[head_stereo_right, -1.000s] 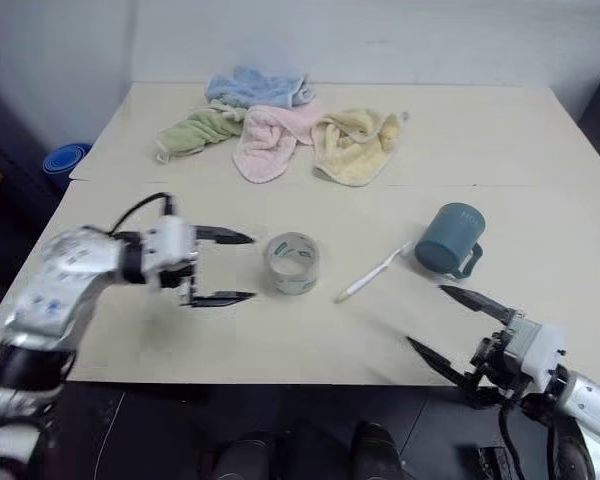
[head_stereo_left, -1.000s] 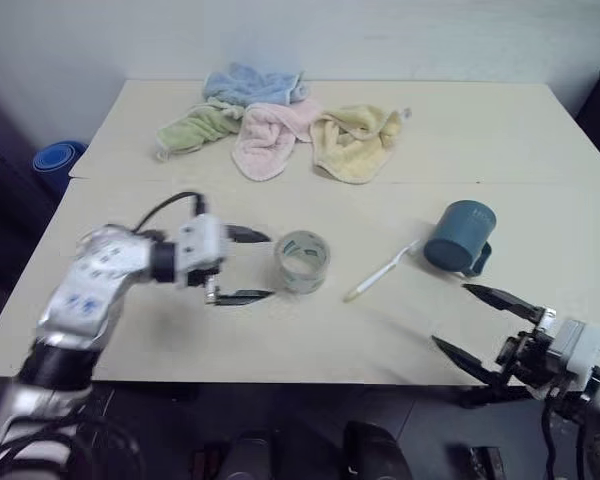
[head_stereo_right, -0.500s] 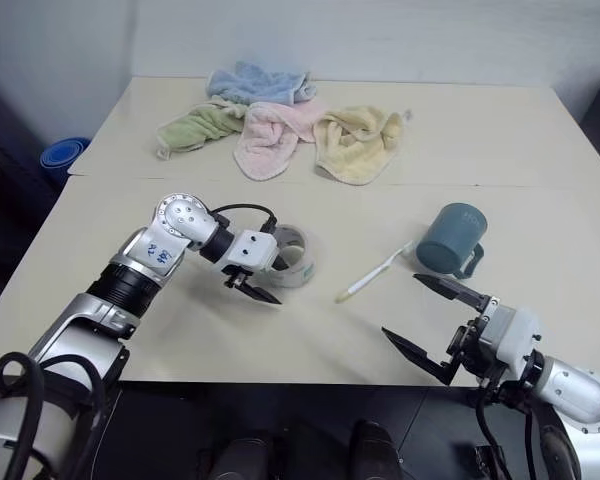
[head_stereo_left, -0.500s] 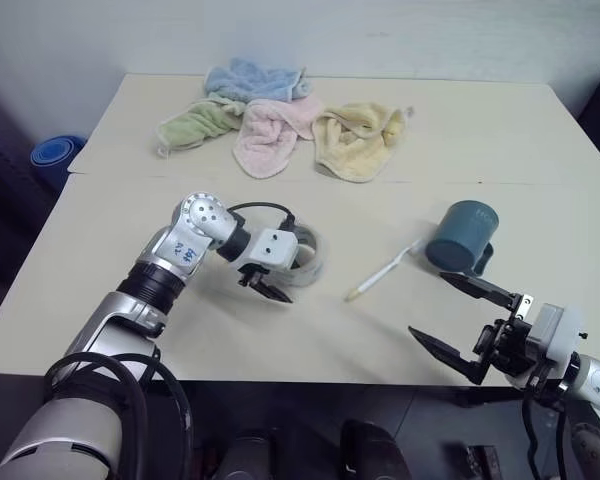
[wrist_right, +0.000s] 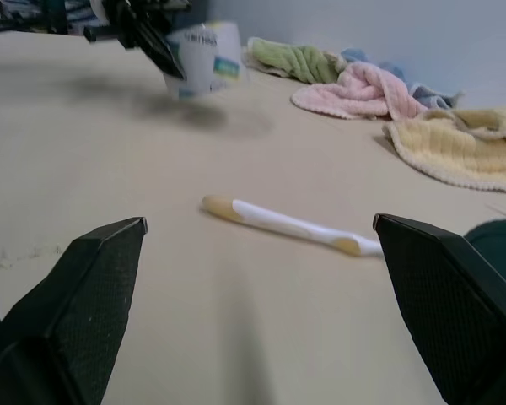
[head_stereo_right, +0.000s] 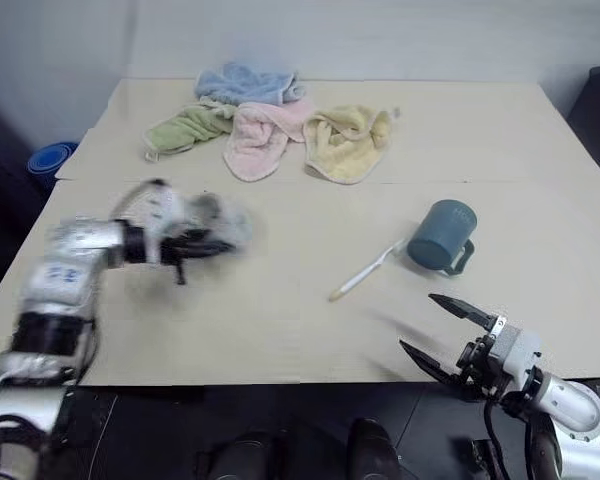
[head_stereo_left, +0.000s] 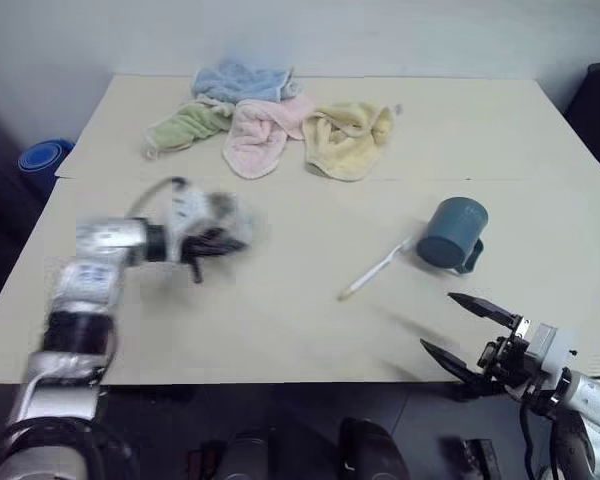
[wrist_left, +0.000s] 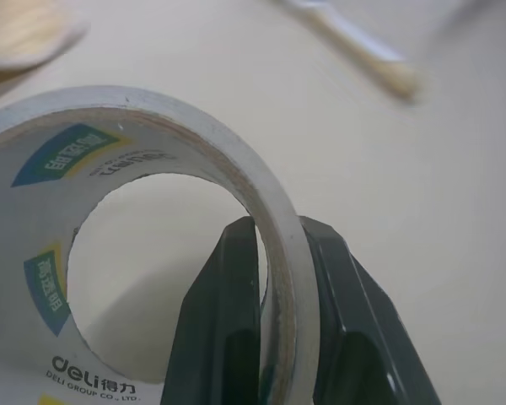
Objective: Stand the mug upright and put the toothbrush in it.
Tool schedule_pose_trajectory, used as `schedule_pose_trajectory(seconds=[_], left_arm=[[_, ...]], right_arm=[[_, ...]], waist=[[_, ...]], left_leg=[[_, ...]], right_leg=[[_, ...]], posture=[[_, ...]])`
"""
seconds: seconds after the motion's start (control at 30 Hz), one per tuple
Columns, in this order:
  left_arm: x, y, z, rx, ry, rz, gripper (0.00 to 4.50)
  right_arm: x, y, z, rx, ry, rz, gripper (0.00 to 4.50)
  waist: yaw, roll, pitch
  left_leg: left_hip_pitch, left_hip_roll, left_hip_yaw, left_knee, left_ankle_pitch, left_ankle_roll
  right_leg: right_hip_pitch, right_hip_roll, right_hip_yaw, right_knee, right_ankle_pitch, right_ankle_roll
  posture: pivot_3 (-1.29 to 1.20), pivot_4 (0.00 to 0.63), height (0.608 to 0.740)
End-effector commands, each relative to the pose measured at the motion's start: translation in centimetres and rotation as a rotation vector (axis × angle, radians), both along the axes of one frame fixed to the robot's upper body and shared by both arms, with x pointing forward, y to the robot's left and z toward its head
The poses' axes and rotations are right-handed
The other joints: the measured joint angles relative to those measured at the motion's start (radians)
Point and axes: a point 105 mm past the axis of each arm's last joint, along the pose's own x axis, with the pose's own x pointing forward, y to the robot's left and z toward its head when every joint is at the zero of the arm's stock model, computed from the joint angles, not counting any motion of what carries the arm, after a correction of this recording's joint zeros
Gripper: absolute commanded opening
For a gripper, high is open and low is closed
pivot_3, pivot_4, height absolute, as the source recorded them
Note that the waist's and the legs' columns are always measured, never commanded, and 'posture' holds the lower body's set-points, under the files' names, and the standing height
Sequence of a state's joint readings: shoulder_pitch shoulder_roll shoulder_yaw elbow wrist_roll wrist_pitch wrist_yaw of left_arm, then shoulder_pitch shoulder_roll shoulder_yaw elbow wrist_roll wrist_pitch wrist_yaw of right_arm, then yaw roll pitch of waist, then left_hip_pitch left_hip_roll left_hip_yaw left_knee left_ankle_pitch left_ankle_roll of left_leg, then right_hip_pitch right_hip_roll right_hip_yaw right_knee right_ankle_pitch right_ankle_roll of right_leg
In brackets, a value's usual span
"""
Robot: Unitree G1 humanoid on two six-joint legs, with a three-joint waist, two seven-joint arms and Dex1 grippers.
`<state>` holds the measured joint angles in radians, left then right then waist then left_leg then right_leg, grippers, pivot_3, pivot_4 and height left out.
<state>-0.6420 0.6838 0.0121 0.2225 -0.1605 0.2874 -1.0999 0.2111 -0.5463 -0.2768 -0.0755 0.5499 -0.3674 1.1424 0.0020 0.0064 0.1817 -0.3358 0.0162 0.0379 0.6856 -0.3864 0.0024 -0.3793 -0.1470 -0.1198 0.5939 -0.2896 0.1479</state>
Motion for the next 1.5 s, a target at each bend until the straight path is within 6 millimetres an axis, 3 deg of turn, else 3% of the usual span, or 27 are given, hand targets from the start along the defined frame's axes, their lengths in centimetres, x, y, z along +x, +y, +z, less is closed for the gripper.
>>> schedule_pose_trajectory(seconds=[0.03, 0.13, 0.2, 0.3, 0.4, 0.47, 0.53, 0.73, 0.83, 0.93, 1.03, 1.17, 1.27, 1.37, 1.5], left_arm=[[-1.3, 8.1, 1.8, -0.106, -0.012, 0.484, 0.32], [-2.5, 12.4, 0.0, -0.076, 0.047, 0.744, 0.32], [-3.0, 14.2, -1.3, -0.076, 0.095, 0.857, 0.32], [-3.1, 14.8, -2.6, -0.079, 0.156, 0.898, 0.32], [-2.8, 16.3, -2.4, -0.078, 0.152, 0.988, 1.26], [-2.4, 16.0, -1.2, -0.104, 0.119, 0.974, 1.88], [-2.4, 15.5, 1.3, -0.123, 0.055, 0.91, 2.49], [-4.2, 14.8, 6.9, -0.068, -0.087, 0.688, 2.49], [-5.8, 12.8, 8.2, 0.031, -0.145, 0.44, 3.01], [-6.4, 9.9, 8.6, -0.021, -0.181, 0.225, 3.74], [-7.9, 5.6, 4.0, -0.013, -0.038, -0.055, 4.47], [-8.4, 1.9, 0.2, -0.062, -0.013, -0.212, 4.47], [-8.9, 0.2, -1.4, -0.115, -0.001, -0.242, 4.47], [-8.8, -0.4, -1.7, -0.16, -0.075, -0.215, 4.47], [-9.4, -0.8, -2.2, -0.232, -0.057, -0.186, 4.47]], right_arm=[[-0.2, 0.3, -0.2, 0.016, -0.024, 0.037, 4.5], [-0.2, 0.4, -0.4, 0.014, -0.019, 0.056, 4.5], [-0.2, 0.5, -0.4, 0.014, -0.016, 0.073, 4.5], [-0.1, 0.8, -0.2, 0.03, -0.018, 0.101, 4.5], [0.3, 1.1, 0.4, 0.064, -0.018, 0.132, 4.5], [0.4, 1.3, 0.5, 0.06, -0.026, 0.143, 4.5], [0.7, 1.3, 0.8, 0.061, -0.038, 0.128, 4.5], [1.1, -0.2, 2.9, 0.138, -0.038, 0.027, 4.5], [0.4, -1.5, 3.4, 0.12, -0.005, -0.015, 4.5], [0.7, -5.0, 2.3, 0.055, 0.099, -0.195, 4.5], [1.1, -9.8, 1.4, 0.065, 0.236, -0.439, 4.5], [1.1, -13.4, 0.0, 0.026, 0.437, -0.676, 4.5], [1.9, -13.7, 2.0, 0.125, 0.462, -0.718, 4.5], [3.4, -13.2, 4.3, 0.217, 0.523, -0.736, 4.5], [5.5, -12.0, 4.4, 0.245, 0.775, -0.758, 4.5]], waist=[[-0.003, 0.0, 0.0], [0.006, 0.0, 0.0], [0.013, 0.0, 0.0], [0.022, 0.0, 0.0], [0.019, 0.0, 0.0], [0.018, 0.0, 0.0], [0.018, 0.0, 0.0], [0.017, 0.0, 0.0], [0.018, 0.001, 0.001], [0.027, 0.002, 0.001], [0.024, 0.002, 0.001], [0.018, 0.004, 0.001], [0.017, 0.003, 0.001], [0.01, 0.005, 0.001], [0.012, 0.005, 0.001]], left_leg=[[0.0, 0.0, -0.001, 0.0, 0.0, 0.0], [0.0, -0.002, -0.002, 0.0, 0.0, 0.0], [0.0, -0.002, -0.002, 0.001, 0.0, 0.0], [0.001, -0.002, -0.002, 0.002, 0.0, 0.0], [0.001, -0.002, -0.002, 0.002, 0.0, -0.001], [0.001, -0.001, -0.001, 0.002, 0.0, -0.001], [0.001, -0.001, -0.002, 0.002, 0.0, -0.001], [0.0, -0.001, -0.001, 0.002, -0.001, -0.002], [0.0, -0.001, -0.001, 0.001, -0.001, -0.002], [0.0, -0.001, 0.0, 0.001, -0.001, -0.002], [0.001, -0.002, 0.001, 0.001, -0.001, -0.002], [0.0, -0.001, 0.003, 0.0, -0.001, -0.002], [0.0, -0.001, 0.005, 0.0, -0.001, -0.002], [0.001, -0.001, 0.007, 0.0, -0.001, -0.001], [0.001, -0.001, 0.008, 0.001, 0.0, -0.001]], right_leg=[[0.0, 0.0, 0.0, 0.0, 0.0, 0.0], [0.002, -0.002, 0.0, 0.0, 0.0, 0.0], [0.002, -0.002, 0.0, 0.0, 0.0, 0.0], [0.003, -0.002, 0.001, 0.0, 0.0, 0.0], [0.003, -0.001, 0.001, 0.0, 0.0, 0.0], [0.002, -0.001, 0.001, 0.001, 0.0, 0.0], [0.002, -0.001, 0.001, 0.001, 0.0, 0.0], [0.001, -0.001, 0.001, 0.001, 0.0, 0.0], [0.0, -0.001, 0.001, 0.001, 0.0, 0.0], [0.001, -0.001, 0.001, 0.0, 0.0, 0.0], [0.001, -0.001, 0.002, 0.0, 0.0, 0.0], [0.0, 0.0, 0.003, 0.0, 0.0, 0.0], [-0.002, 0.0, 0.004, 0.001, 0.0, 0.0], [-0.002, 0.0, 0.006, 0.001, 0.0, 0.0], [-0.003, -0.001, 0.008, 0.001, 0.0, -0.001]], posture=[[0.0, 0.15, 0.74], [0.0, 0.15, 0.74], [0.0, 0.15, 0.74], [0.0, 0.15, 0.74], [0.0, 0.15, 0.74], [0.0, 0.15, 0.74], [0.0, 0.15, 0.74], [0.0, 0.15, 0.74], [0.0, 0.15, 0.74], [0.0, 0.15, 0.74], [0.0, 0.15, 0.74], [0.0, 0.15, 0.74], [0.0, 0.15, 0.74], [0.0, 0.15, 0.74], [0.0, 0.15, 0.74]])
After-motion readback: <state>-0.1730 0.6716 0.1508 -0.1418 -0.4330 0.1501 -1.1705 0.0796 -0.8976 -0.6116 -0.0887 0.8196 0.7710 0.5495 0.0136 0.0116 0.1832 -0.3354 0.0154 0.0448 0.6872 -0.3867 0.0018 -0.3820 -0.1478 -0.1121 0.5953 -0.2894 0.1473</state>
